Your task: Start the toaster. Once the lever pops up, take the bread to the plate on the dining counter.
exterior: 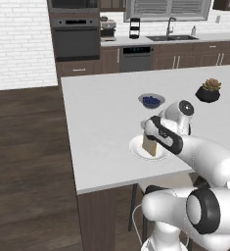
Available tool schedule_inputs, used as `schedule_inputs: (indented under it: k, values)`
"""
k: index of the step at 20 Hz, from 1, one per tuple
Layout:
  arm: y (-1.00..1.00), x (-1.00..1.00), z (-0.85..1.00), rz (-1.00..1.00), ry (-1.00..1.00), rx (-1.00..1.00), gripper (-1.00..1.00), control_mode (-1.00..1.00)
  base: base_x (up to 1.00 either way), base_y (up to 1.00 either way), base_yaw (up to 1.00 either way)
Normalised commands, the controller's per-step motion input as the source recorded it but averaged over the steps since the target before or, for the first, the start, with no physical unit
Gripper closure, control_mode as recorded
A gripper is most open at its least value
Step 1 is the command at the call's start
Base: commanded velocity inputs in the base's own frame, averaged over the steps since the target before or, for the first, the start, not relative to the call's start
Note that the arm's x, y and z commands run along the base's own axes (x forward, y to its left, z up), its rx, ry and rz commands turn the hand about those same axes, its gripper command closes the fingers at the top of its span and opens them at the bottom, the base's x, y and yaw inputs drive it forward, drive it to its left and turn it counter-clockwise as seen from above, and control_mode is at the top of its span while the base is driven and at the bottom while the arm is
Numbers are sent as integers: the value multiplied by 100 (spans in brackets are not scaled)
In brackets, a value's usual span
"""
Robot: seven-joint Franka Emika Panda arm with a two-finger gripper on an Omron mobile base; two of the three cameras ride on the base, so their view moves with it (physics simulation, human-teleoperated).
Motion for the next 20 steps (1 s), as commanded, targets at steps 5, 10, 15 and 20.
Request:
schedule_inputs:
  k: [5, 10, 15, 20]
  values:
    - [30, -55, 64, -13, 20, -9, -100, -100, 0, 0, 0]
    - [7, -55, 76, -11, 22, -2, -100, -100, 0, 0, 0]
    - [0, -100, 43, -4, 11, 0, -100, -100, 0, 0, 0]
    - [7, -100, 19, 0, 0, 0, -100, -100, 0, 0, 0]
